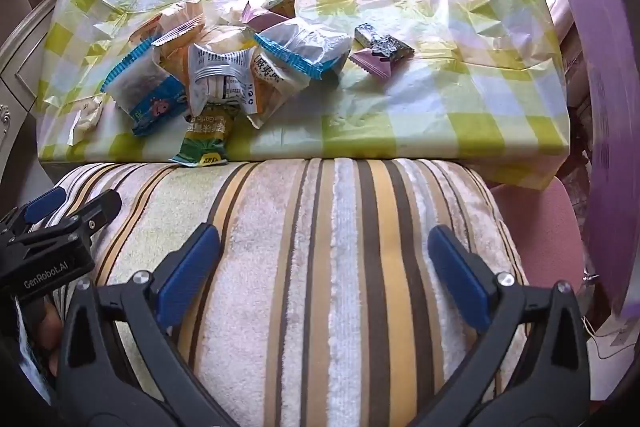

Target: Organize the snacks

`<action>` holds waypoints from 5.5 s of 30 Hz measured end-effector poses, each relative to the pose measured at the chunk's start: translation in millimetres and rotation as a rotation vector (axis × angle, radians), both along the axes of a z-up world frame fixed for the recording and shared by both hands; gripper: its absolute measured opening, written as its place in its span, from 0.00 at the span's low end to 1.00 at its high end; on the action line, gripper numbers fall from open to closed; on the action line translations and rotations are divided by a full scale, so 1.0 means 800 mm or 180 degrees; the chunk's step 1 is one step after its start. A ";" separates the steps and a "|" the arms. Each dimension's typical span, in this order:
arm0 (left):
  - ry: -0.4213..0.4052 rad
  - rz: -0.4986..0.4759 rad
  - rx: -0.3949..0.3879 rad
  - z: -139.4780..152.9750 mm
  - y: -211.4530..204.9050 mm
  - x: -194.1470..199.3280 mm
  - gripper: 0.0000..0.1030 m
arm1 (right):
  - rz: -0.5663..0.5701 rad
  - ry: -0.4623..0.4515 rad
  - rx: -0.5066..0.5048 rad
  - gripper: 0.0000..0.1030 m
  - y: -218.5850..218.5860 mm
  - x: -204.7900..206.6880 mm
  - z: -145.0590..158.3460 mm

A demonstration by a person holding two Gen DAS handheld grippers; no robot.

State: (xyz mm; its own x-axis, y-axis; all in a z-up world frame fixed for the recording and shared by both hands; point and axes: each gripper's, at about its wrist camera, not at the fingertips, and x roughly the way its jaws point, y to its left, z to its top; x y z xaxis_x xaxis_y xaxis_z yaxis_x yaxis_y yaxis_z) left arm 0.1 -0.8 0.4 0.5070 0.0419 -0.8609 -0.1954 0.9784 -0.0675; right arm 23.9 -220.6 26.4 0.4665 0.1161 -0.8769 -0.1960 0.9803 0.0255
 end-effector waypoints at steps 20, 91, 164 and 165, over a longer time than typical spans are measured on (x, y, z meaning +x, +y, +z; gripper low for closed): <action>0.0026 0.0030 -0.0042 -0.004 0.003 0.002 1.00 | 0.0018 -0.0008 -0.0050 1.00 0.000 0.000 0.001; -0.0034 0.0098 -0.0030 0.000 -0.001 0.002 1.00 | 0.0244 0.0255 0.0048 1.00 -0.007 0.016 0.004; -0.0693 0.0719 0.0148 0.054 0.075 0.070 0.19 | -0.0271 -0.0248 0.0835 0.45 0.001 0.209 0.004; -0.0706 0.0690 0.0148 0.056 0.069 0.070 0.19 | -0.0291 -0.0298 0.0821 0.45 -0.003 0.204 0.009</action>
State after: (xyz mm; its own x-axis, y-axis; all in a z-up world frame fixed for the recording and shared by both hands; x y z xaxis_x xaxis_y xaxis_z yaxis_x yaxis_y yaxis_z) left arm 56.2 54.6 45.6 0.6572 0.2064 -0.7249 -0.3854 0.9185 -0.0879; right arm 187.1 -223.1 33.4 0.5628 0.2833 -0.7765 -0.1202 0.9575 0.2622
